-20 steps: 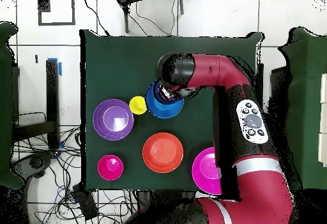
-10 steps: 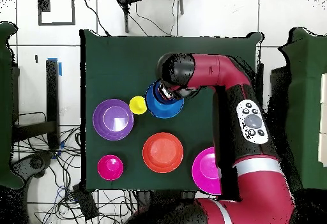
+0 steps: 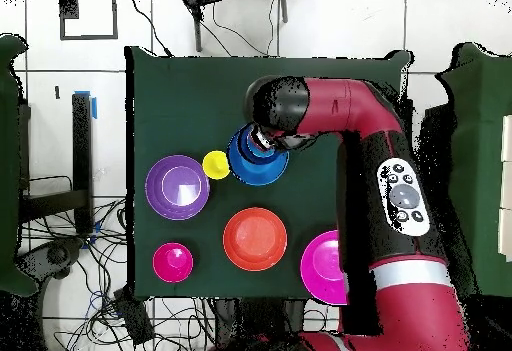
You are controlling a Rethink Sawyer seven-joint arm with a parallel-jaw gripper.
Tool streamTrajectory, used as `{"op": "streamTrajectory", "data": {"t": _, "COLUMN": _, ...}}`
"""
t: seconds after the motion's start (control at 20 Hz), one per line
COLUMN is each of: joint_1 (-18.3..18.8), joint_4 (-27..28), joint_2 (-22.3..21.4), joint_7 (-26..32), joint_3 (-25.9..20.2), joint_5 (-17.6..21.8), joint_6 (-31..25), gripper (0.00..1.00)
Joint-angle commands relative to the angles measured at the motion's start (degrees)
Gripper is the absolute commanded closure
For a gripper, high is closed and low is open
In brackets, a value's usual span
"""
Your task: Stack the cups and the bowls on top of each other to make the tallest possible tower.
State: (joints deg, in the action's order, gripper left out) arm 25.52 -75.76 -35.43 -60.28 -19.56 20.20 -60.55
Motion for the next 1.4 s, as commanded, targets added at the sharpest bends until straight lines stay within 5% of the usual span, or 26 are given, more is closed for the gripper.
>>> {"op": "streamTrajectory", "data": {"t": 0.05, "joint_1": -1.58, "joint_4": -0.42, "joint_2": -2.49, "joint_7": 3.17, "joint_3": -2.76, "joint_5": 1.5, "joint_6": -3.08, "gripper": 0.0}}
{"op": "streamTrajectory", "data": {"t": 0.65, "joint_1": -0.2, "joint_4": -0.23, "joint_2": -5.73, "joint_7": 5.34, "joint_3": -2.76, "joint_5": 1.08, "joint_6": -7.15, "gripper": 0.0}}
{"op": "streamTrajectory", "data": {"t": 1.4, "joint_1": 1.31, "joint_4": 6.12, "joint_2": -2.8, "joint_7": 7.63, "joint_3": -4.09, "joint_5": 1.61, "joint_6": -10.22, "gripper": 0.0}}
